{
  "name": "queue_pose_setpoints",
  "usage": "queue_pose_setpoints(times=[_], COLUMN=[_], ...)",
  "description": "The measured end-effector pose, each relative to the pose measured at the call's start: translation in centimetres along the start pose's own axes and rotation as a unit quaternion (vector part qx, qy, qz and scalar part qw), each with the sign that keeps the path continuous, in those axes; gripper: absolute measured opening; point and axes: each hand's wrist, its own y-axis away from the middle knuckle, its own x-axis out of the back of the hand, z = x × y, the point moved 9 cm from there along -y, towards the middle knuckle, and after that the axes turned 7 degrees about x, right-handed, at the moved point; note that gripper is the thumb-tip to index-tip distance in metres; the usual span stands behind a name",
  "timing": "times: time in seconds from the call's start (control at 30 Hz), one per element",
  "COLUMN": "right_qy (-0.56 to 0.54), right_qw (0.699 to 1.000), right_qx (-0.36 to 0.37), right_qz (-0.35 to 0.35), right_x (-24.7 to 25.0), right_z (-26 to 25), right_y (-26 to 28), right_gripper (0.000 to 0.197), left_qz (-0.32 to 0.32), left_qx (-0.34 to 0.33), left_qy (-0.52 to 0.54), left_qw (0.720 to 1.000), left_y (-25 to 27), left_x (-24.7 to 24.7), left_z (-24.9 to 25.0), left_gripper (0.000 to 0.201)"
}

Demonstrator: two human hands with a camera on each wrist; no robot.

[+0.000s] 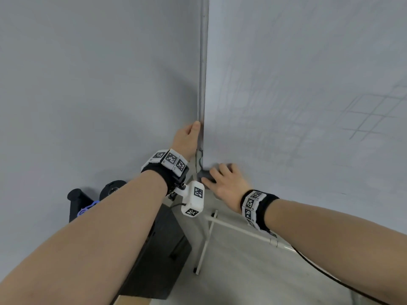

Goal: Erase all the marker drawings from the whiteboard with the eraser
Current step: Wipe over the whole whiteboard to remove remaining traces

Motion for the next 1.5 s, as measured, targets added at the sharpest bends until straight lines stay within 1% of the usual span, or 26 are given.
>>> queue_pose_setpoints(times=[0.1,0.17,0.27,0.4,0.47,0.53,0.57,0.63,0.67,0.7,0.77,0.87,0.9,0.97,1.0,1.03,1.07,1.13,1.17,1.2,1.23,1.3,1.37,1.43,1.47,1.5], right_qy=[0.010,0.026,0.046,0.071,0.057,0.047,0.047,0.051,0.057,0.067,0.087,0.111,0.109,0.102,0.093,0.090,0.095,0.106,0.111,0.115,0.117,0.126,0.111,0.097,0.093,0.090], right_qw=[1.000,0.999,0.998,0.994,0.987,0.970,0.967,0.980,0.987,0.990,0.990,0.978,0.967,0.931,0.915,0.912,0.925,0.971,0.983,0.988,0.989,0.986,0.967,0.936,0.926,0.926], right_qx=[-0.004,-0.015,-0.026,-0.069,-0.133,-0.213,-0.223,-0.176,-0.142,-0.120,-0.110,-0.143,-0.180,-0.272,-0.305,-0.306,-0.278,-0.171,-0.128,-0.103,-0.089,-0.100,-0.182,-0.260,-0.279,-0.274], right_qz=[0.004,0.020,0.037,0.043,0.066,0.105,0.109,0.077,0.053,0.034,0.034,0.107,0.143,0.222,0.249,0.257,0.240,0.125,0.065,0.031,0.020,0.050,0.139,0.218,0.238,0.244], right_x=[0.9,2.6,6.1,12.1,15.2,17.5,17.5,15.4,14.0,13.0,13.9,20.1,22.9,27.3,28.0,27.6,25.9,20.0,17.1,15.5,15.2,17.6,22.7,26.6,27.1,26.6], right_z=[1.2,3.1,7.0,13.0,15.7,17.3,17.0,14.7,13.5,12.9,13.7,18.1,20.2,23.9,24.7,24.3,23.0,18.8,16.9,15.9,15.8,17.6,21.5,24.7,25.0,24.6], right_y=[1.7,3.5,6.8,9.8,10.4,12.0,12.8,14.0,14.7,15.5,16.6,17.2,17.7,19.4,20.2,20.5,20.4,20.1,20.4,21.0,21.4,21.1,21.1,21.5,21.5,21.2], right_gripper=[0.049,0.044,0.056,0.067,0.063,0.055,0.054,0.061,0.065,0.068,0.073,0.069,0.062,0.050,0.048,0.048,0.050,0.059,0.062,0.062,0.062,0.062,0.056,0.049,0.047,0.046], left_qz=[-0.008,0.003,-0.006,-0.001,-0.031,-0.048,-0.058,-0.059,-0.042,-0.018,0.047,0.087,0.096,0.100,0.100,0.104,0.108,0.102,0.094,0.093,0.096,0.100,0.096,0.094,0.094,0.095], left_qx=[-0.005,-0.009,0.006,0.053,0.083,0.109,0.100,0.046,0.021,0.003,-0.025,-0.023,-0.021,-0.016,-0.021,-0.020,-0.022,-0.045,-0.049,-0.051,-0.046,-0.037,-0.031,-0.025,-0.024,-0.021], left_qy=[0.007,0.009,0.008,-0.002,0.010,0.107,0.133,0.161,0.163,0.148,0.112,0.077,0.052,0.026,0.029,0.026,0.026,0.015,0.006,0.003,0.000,0.004,0.007,0.011,0.015,0.029], left_qw=[1.000,1.000,1.000,0.999,0.996,0.987,0.984,0.984,0.986,0.989,0.992,0.993,0.994,0.995,0.994,0.994,0.994,0.994,0.994,0.994,0.994,0.994,0.995,0.995,0.995,0.995], left_y=[0.4,0.6,-0.2,-2.7,0.1,2.5,3.3,3.0,2.5,1.6,1.4,1.3,1.5,1.7,1.6,1.8,1.8,1.5,1.3,1.1,1.0,1.2,1.6,1.9,1.9,2.1], left_x=[-0.8,-0.7,-0.6,-0.4,-0.9,-1.8,-2.0,-2.3,-2.0,-1.6,-0.5,0.2,0.3,0.0,0.1,0.1,0.2,-0.1,-0.2,-0.1,-0.1,0.0,-0.2,-0.3,-0.3,-0.4], left_z=[0.4,0.8,-0.3,-2.9,0.3,4.3,6.5,10.3,12.0,13.0,15.3,16.0,16.1,16.1,16.2,16.2,16.2,16.6,16.5,16.5,16.4,16.3,16.6,16.8,16.8,17.0], left_gripper=[0.047,0.052,0.070,0.072,0.064,0.043,0.040,0.041,0.043,0.041,0.034,0.043,0.042,0.039,0.039,0.040,0.040,0.036,0.034,0.032,0.031,0.031,0.035,0.038,0.039,0.041])
